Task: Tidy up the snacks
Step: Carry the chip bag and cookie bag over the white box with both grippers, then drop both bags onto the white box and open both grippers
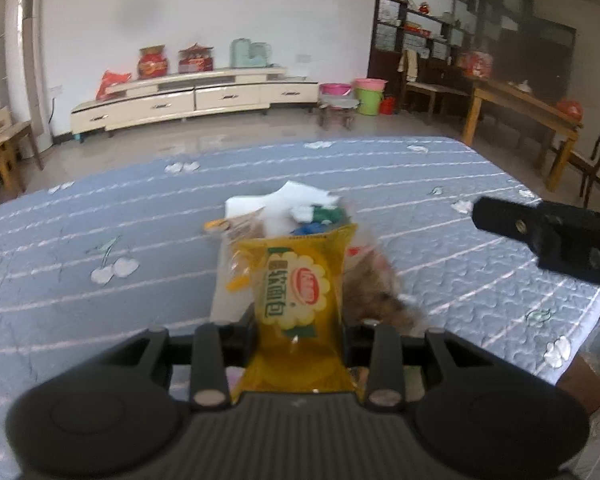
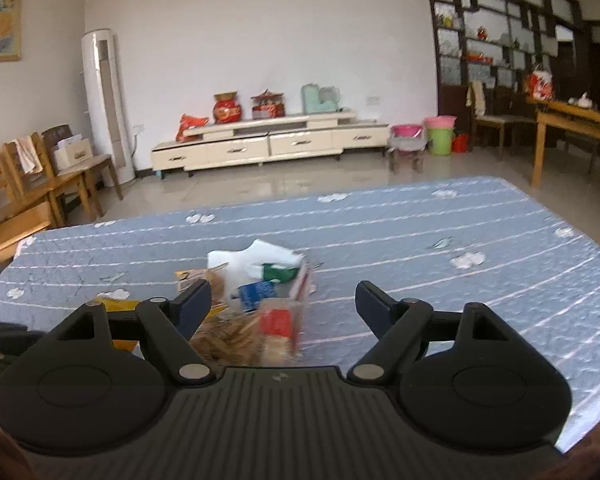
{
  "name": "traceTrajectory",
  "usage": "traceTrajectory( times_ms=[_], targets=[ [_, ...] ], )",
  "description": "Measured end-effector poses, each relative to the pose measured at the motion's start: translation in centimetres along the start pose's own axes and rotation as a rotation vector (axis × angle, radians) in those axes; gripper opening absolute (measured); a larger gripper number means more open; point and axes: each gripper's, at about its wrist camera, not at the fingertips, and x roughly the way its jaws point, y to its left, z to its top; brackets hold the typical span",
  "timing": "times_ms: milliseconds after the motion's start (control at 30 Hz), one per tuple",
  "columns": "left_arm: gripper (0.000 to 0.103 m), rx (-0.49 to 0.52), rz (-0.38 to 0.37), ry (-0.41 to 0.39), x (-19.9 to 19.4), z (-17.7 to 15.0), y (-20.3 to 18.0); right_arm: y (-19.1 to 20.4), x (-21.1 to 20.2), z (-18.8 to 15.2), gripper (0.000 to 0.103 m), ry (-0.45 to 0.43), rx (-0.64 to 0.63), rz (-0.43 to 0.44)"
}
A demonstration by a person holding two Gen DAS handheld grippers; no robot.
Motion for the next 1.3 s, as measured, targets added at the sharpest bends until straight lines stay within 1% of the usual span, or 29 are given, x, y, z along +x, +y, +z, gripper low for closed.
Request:
traceTrajectory(
  times_ms=[100, 200, 367, 400, 433, 467, 500, 533, 567, 633, 667, 733, 833, 900, 967, 1067, 1167, 1300],
  targets=[
    [0.036, 0.015, -0.001, -0.019, 1.0, 1.8, -0.4, -0.5, -0.7, 0.1, 0.100, -0.021, 0.009, -0.009],
    [0.036, 0.019, -0.001, -0.018, 2.6, 3.5, -0.6, -0.5, -0.4, 0.3, 0.101, -0.037, 0.008, -0.015],
    [0.036, 0.031, 0.002, -0.033, 5.6, 6.2, -1.1, -0.1, 0.0, -0.3, 0.101, -0.035, 0.003, 0.000],
    [0.046, 0.025, -0.006, -0.033, 6.2, 6.7, -1.1, 0.0, 0.1, -0.6, 0.101, -0.032, 0.005, 0.008],
    [0.065, 0.018, -0.015, -0.027, 6.6, 7.0, -1.0, -0.1, 0.0, -0.7, 0.101, -0.029, 0.010, 0.012],
    [0.071, 0.014, -0.022, -0.026, 6.8, 7.2, -1.0, 0.0, 0.2, -0.8, 0.101, -0.025, 0.014, 0.017],
    [0.072, 0.016, -0.027, -0.034, 6.7, 7.1, -1.0, 0.0, 0.2, -0.9, 0.101, -0.022, 0.014, 0.018],
    [0.073, 0.020, -0.016, -0.034, 6.4, 7.0, -0.9, -0.1, 0.3, -0.9, 0.101, -0.017, 0.012, 0.016],
    [0.073, 0.022, -0.001, -0.034, 6.1, 6.8, -0.8, -0.1, 0.4, -0.9, 0.101, -0.013, 0.008, 0.017],
    [0.079, 0.017, 0.020, -0.035, 5.0, 6.2, -0.4, -0.1, 0.3, -0.9, 0.101, -0.011, 0.002, 0.017],
    [0.080, 0.010, 0.029, -0.036, 4.2, 5.8, -0.2, -0.1, 0.1, -0.9, 0.101, -0.012, 0.002, 0.016],
    [0.089, 0.001, 0.057, -0.032, 2.6, 5.1, 0.0, -0.1, -0.4, -0.8, 0.101, -0.012, 0.006, 0.018],
    [0.099, -0.005, 0.113, -0.035, -0.8, 3.4, 0.1, 0.3, -1.4, -0.8, 0.103, -0.007, -0.007, 0.011],
    [0.102, -0.012, 0.145, -0.049, -3.3, 2.0, 0.0, 0.6, -2.0, -1.0, 0.103, 0.000, -0.018, 0.008],
    [0.102, -0.016, 0.172, -0.048, -5.3, 0.7, -0.2, 0.9, -2.7, -1.3, 0.103, 0.010, -0.026, 0.011],
    [0.102, -0.031, 0.202, -0.016, -7.2, -1.7, -0.4, 1.4, -3.5, -1.9, 0.103, 0.042, -0.040, 0.005],
    [0.102, -0.032, 0.214, 0.027, -7.7, -3.9, -0.7, 1.9, -3.9, -2.7, 0.103, 0.090, -0.049, 0.020],
    [0.102, -0.032, 0.197, 0.077, -7.6, -6.0, -1.2, 2.6, -4.5, -3.9, 0.103, 0.136, -0.048, 0.018]
  ],
)
